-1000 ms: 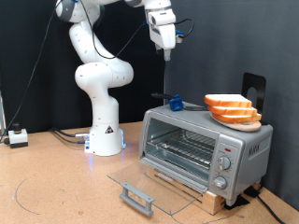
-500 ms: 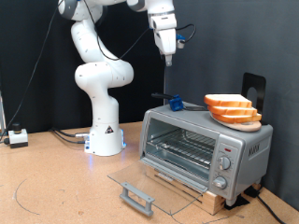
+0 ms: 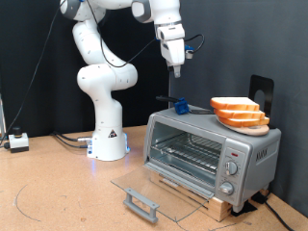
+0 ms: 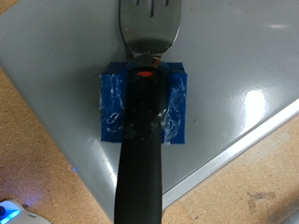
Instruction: Make a piece of toast with the oven
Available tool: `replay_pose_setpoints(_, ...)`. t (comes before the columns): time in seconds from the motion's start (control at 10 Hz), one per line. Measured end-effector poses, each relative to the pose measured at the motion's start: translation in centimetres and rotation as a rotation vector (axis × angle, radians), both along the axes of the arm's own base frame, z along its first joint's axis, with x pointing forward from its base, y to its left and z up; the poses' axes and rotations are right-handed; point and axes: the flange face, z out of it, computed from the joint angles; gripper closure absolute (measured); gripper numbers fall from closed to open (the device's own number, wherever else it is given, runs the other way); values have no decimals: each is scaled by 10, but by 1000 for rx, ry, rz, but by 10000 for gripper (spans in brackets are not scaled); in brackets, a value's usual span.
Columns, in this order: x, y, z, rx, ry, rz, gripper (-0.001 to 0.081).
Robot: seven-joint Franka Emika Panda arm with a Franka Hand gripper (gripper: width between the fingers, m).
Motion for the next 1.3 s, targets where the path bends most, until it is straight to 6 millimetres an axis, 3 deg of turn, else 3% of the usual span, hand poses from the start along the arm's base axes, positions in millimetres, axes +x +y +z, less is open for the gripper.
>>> replay_pose_setpoints(0.9,-3,22,-70,-8,71,-1,-5)
replay_pose_setpoints(1.3,-3,34,-82,14,68,-1,-5)
